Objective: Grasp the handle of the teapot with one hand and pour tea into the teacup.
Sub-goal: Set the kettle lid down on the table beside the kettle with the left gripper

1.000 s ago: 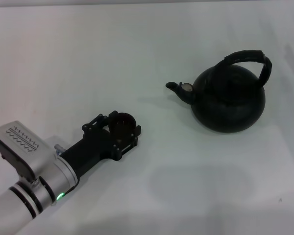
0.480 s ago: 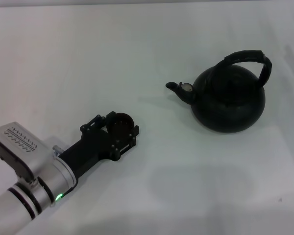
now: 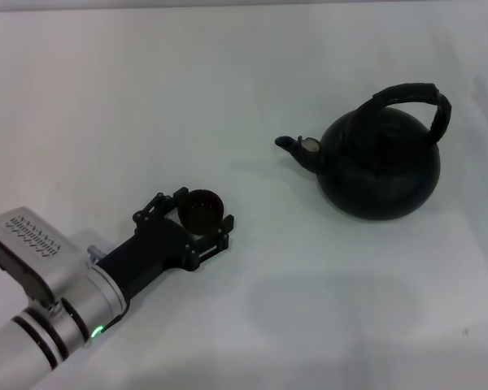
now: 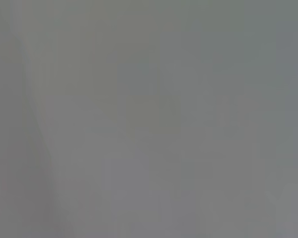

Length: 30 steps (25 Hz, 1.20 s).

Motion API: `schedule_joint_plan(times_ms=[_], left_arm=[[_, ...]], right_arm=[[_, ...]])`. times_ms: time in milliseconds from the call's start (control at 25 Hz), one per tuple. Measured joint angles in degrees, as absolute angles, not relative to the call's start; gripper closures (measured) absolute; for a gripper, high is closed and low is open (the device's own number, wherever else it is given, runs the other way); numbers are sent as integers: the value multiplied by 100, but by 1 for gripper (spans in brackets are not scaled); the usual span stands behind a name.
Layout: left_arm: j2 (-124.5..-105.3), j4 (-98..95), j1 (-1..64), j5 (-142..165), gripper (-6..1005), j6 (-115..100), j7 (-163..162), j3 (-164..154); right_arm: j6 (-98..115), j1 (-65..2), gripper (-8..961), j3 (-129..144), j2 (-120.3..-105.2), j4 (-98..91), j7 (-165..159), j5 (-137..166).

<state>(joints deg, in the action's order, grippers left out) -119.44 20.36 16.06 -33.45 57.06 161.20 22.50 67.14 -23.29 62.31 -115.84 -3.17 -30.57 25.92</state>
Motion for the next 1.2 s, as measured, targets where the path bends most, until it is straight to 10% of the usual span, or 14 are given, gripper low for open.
schedule_joint_plan(times_ms=[1200], left_arm=[[-11909,1456,1321,-3881,108,8079,15158,2353]], right_arm=[[7015,-2256,104,6237,-11567,-297,-2887,2587]])
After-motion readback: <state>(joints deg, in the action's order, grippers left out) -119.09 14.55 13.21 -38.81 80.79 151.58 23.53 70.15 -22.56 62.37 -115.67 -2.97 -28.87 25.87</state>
